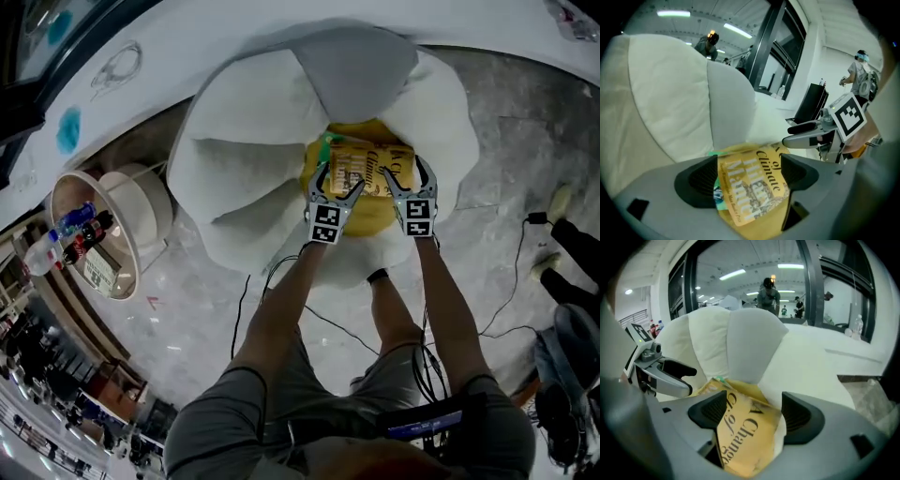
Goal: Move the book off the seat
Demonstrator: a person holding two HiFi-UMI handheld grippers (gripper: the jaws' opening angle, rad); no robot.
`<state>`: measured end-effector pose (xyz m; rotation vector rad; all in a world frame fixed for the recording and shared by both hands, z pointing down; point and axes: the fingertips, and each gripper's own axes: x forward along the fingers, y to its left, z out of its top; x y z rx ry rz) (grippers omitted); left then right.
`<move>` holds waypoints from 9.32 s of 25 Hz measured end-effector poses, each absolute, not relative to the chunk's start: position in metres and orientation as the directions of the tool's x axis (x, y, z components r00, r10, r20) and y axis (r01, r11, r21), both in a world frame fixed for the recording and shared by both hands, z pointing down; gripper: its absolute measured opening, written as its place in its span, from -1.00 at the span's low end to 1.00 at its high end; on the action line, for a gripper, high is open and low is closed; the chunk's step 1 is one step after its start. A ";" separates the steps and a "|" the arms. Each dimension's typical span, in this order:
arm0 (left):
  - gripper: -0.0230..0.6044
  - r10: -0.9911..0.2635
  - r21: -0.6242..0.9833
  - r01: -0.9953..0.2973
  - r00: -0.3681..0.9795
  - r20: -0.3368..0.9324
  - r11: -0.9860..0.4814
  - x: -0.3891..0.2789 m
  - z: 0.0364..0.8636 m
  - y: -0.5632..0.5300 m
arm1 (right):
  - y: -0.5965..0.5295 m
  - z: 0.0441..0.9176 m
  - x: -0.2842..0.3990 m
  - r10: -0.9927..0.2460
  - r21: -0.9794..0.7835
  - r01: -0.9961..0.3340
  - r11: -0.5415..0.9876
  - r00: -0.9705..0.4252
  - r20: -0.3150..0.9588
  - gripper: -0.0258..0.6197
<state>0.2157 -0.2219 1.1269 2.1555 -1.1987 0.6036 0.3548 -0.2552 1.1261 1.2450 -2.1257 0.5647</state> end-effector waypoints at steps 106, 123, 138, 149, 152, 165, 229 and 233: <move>0.46 -0.930 -0.037 -0.948 -0.302 -0.210 0.316 -0.059 0.229 0.051 | -0.052 0.231 0.057 -0.489 -0.080 -0.483 0.872 -0.849 -0.202 0.26; 0.46 -0.843 0.093 -0.864 -0.504 -0.187 0.496 -0.353 0.261 0.250 | 0.127 0.254 -0.250 -0.350 -0.011 -0.350 0.937 -0.935 -0.061 0.26; 0.46 -0.725 0.037 -0.733 -0.678 -0.123 0.680 -0.453 0.295 0.217 | 0.078 0.317 -0.379 -0.139 -0.133 -0.135 0.982 -0.990 -0.021 0.26; 0.46 -0.648 -0.089 -0.643 -0.761 -0.038 0.760 -0.618 0.279 0.156 | 0.009 0.309 -0.556 -0.039 -0.243 -0.018 0.970 -0.996 -0.085 0.25; 0.46 -0.653 -0.093 -0.648 -0.757 -0.035 0.756 -0.646 0.278 0.136 | -0.009 0.312 -0.584 -0.045 -0.244 -0.026 0.969 -0.996 -0.073 0.25; 0.46 -0.773 -0.006 -0.782 -0.615 -0.156 0.624 -0.748 0.262 0.121 | -0.014 0.275 -0.659 -0.247 -0.115 -0.235 0.965 -0.964 -0.097 0.26; 0.46 -0.603 0.224 -0.774 -0.242 0.760 0.592 -0.776 0.942 0.157 | 0.039 0.931 -0.662 -0.275 -0.100 -0.460 0.882 -0.676 0.684 0.26; 0.46 -0.635 0.206 -0.781 -0.290 0.716 0.589 -0.789 0.909 0.151 | 0.026 0.899 -0.670 -0.289 -0.085 -0.445 0.892 -0.704 0.649 0.26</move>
